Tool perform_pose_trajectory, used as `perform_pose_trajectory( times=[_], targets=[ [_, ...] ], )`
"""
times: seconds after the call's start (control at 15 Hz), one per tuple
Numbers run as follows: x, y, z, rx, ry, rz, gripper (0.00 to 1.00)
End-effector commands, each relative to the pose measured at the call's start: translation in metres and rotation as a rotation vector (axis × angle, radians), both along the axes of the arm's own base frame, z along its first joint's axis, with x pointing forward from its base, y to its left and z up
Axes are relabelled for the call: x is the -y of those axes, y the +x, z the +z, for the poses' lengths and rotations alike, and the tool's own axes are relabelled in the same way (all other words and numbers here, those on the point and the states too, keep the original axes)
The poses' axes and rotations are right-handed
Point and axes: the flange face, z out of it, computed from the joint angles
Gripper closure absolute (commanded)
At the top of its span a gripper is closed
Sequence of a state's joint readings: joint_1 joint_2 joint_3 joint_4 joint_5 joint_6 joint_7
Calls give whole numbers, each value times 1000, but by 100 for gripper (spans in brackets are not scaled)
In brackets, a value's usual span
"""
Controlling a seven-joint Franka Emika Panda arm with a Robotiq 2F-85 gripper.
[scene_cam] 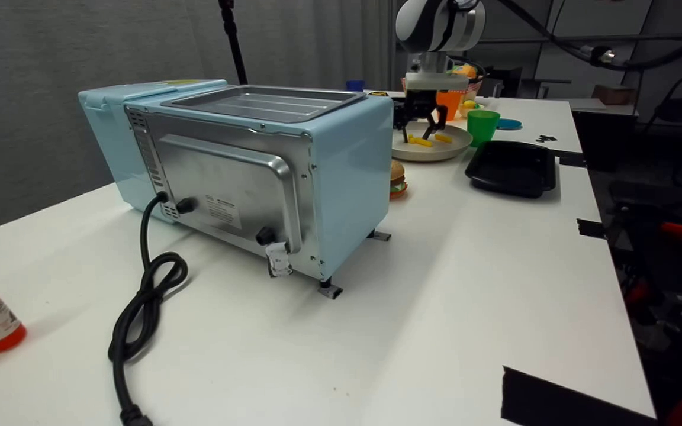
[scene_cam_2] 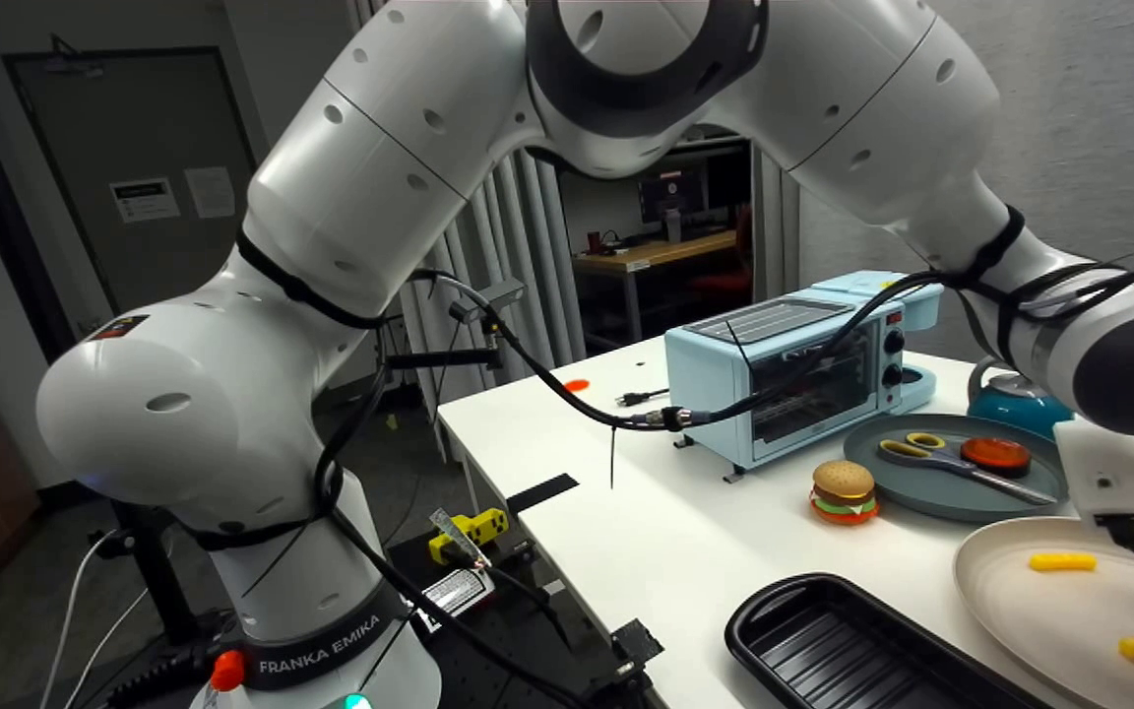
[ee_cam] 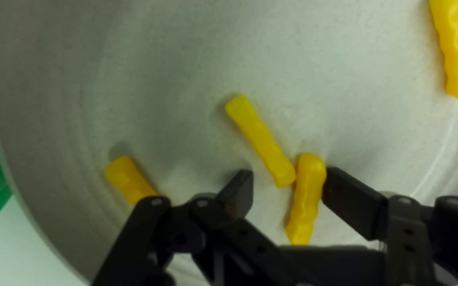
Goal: Move the fries from the plate to the green cup
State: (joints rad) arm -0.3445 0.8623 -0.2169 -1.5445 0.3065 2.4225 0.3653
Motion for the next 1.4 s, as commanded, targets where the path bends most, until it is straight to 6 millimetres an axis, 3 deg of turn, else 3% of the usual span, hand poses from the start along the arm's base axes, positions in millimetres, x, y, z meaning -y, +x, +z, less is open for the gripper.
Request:
perform_pose_trajectory(
  times=[0.0,0.2,0.8,1.33],
  targets=[
    [-3,-5,-7,-8,-21,17,79],
    [-4,-6,-9,-8,-25,15,99],
    [-5,-3,-7,-2,-34,31,100],
    [8,0,37,184,-155,122,100]
  ],
)
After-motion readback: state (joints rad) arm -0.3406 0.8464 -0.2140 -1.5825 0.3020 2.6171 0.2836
